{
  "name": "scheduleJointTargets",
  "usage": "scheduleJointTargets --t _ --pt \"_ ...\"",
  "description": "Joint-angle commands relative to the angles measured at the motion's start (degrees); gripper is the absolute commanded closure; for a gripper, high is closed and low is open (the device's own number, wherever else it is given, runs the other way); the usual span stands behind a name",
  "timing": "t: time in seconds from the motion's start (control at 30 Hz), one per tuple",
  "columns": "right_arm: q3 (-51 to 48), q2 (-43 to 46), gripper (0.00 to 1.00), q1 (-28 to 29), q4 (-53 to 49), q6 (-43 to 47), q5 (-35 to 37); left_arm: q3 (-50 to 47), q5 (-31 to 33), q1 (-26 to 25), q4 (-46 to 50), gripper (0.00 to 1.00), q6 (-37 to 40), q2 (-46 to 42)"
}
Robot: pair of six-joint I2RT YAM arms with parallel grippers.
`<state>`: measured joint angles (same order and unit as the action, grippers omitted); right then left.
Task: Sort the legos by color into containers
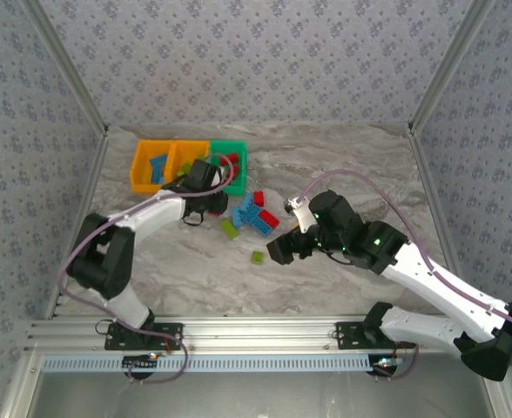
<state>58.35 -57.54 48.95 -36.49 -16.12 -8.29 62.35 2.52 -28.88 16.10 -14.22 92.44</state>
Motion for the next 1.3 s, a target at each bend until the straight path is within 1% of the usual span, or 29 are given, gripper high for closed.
scheduleJointTargets --t 0.0,0.07,0.17,0.2,0.27,0.3,0.37,0.43,0.53,0.63,0.7,0.77,0.87,0.9,0.97,1.0,1.07,1.13,1.27 --pt "1.40 -0.45 0.07 0.28 1.22 -1.69 2.61 3.99 7.08 -0.61 -4.29 0.73 -1.64 -0.45" --pt "1.46 -0.84 0.07 0.37 0.73 -2.34 2.83 8.26 8.76 0.37 -5.29 0.73 -0.99 3.66" --pt "0.93 -0.66 0.07 0.61 0.20 -3.66 3.66 16.00 7.27 2.65 -4.98 0.72 -1.29 11.55" --pt "0.81 -0.60 0.07 0.62 0.02 -4.03 4.00 18.60 6.38 3.22 -4.38 0.69 -1.34 13.74" --pt "0.63 -0.30 0.07 0.84 -0.48 -4.79 4.96 25.27 4.57 3.92 -1.80 0.54 -0.59 18.34" --pt "0.48 -0.13 0.07 0.84 -0.64 -5.13 5.32 27.60 4.53 4.00 -1.03 0.50 -0.02 19.60" --pt "-0.08 0.46 0.07 0.89 -0.83 -5.87 6.16 31.86 4.38 4.02 0.90 0.47 0.84 20.88" --pt "-0.91 0.81 0.06 0.89 -0.71 -6.54 6.99 33.00 4.20 3.93 1.95 0.46 0.14 19.44" --pt "-2.26 0.65 0.06 0.91 0.10 -7.52 8.23 29.01 4.21 3.04 2.42 0.45 -2.91 13.41" --pt "-3.47 -0.30 0.06 0.90 1.70 -8.18 8.85 20.88 8.09 0.03 4.50 0.43 -9.96 4.54" --pt "-3.93 -1.26 0.06 0.84 3.13 -8.32 9.52 14.64 12.16 -2.82 6.07 0.42 -16.14 -1.68" --pt "-3.98 -2.49 0.06 0.76 4.26 -8.32 10.18 7.94 18.10 -7.29 8.49 0.43 -24.10 -7.70" --pt "-3.69 -4.56 0.06 0.44 5.45 -8.21 10.49 0.41 23.92 -14.43 12.54 0.43 -37.03 -12.98" --pt "-3.44 -5.27 0.06 0.28 5.50 -8.10 10.52 -1.52 24.77 -16.79 13.58 0.43 -41.06 -13.43" --pt "-2.89 -6.29 0.06 0.19 5.53 -8.08 10.48 -3.61 25.98 -20.48 15.10 0.43 -46.24 -12.88" --pt "-2.89 -6.65 0.06 0.18 5.71 -8.15 10.28 -4.19 27.22 -22.34 15.68 0.43 -47.71 -11.84" --pt "-2.99 -6.80 0.06 0.22 5.71 -8.46 10.16 -4.69 29.30 -24.22 16.15 0.43 -49.00 -9.12" --pt "-3.41 -6.47 0.06 0.21 5.42 -8.87 10.14 -4.94 29.13 -24.18 15.51 0.43 -50.09 -6.01" --pt "-4.67 -4.34 0.06 0.18 3.75 -9.52 10.84 -3.75 27.13 -22.70 12.09 0.40 -48.29 0.83"
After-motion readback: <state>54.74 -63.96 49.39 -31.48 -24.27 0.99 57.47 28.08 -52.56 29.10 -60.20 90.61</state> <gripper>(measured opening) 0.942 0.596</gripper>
